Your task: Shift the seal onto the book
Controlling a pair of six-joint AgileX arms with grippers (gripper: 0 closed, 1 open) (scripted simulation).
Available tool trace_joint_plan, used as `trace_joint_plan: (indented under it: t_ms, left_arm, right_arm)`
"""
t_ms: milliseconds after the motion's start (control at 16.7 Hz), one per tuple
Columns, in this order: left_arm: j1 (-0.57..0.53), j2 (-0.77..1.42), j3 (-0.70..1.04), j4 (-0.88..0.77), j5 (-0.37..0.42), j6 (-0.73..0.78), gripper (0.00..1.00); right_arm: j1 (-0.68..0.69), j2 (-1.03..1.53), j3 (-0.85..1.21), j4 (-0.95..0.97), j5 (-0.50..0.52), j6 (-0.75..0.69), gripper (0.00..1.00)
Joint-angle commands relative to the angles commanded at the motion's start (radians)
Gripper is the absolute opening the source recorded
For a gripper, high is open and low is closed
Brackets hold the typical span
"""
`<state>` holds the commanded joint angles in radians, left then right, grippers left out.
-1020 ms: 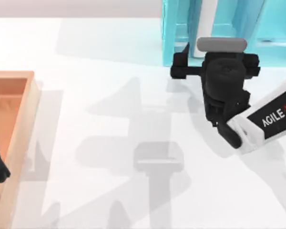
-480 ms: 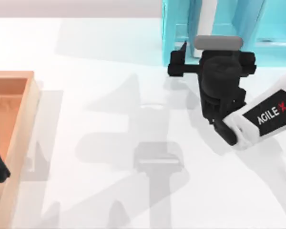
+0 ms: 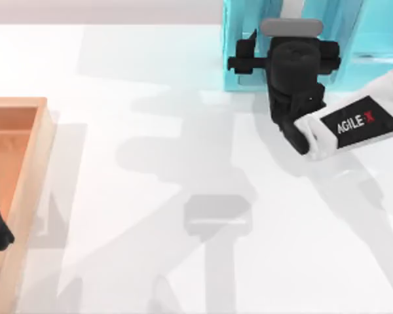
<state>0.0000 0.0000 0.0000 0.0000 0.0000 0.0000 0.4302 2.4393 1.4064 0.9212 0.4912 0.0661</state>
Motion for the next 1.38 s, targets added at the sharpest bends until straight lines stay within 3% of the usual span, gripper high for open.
trace_joint_plan:
  t_ms: [420, 1200, 1380]
  left_arm:
    - [0.000, 0.000, 0.000, 0.000, 0.000, 0.000, 1.00]
    - [0.000, 0.000, 0.000, 0.000, 0.000, 0.000, 1.00]
    - [0.000, 0.000, 0.000, 0.000, 0.000, 0.000, 1.00]
  right_arm:
    - [-0.021, 0.040, 0.079, -0.038, -0.021, -0.003, 1.00]
    - [-0.021, 0.040, 0.079, -0.038, -0.021, -0.003, 0.02]
    - [-0.021, 0.040, 0.079, -0.038, -0.021, -0.003, 0.00]
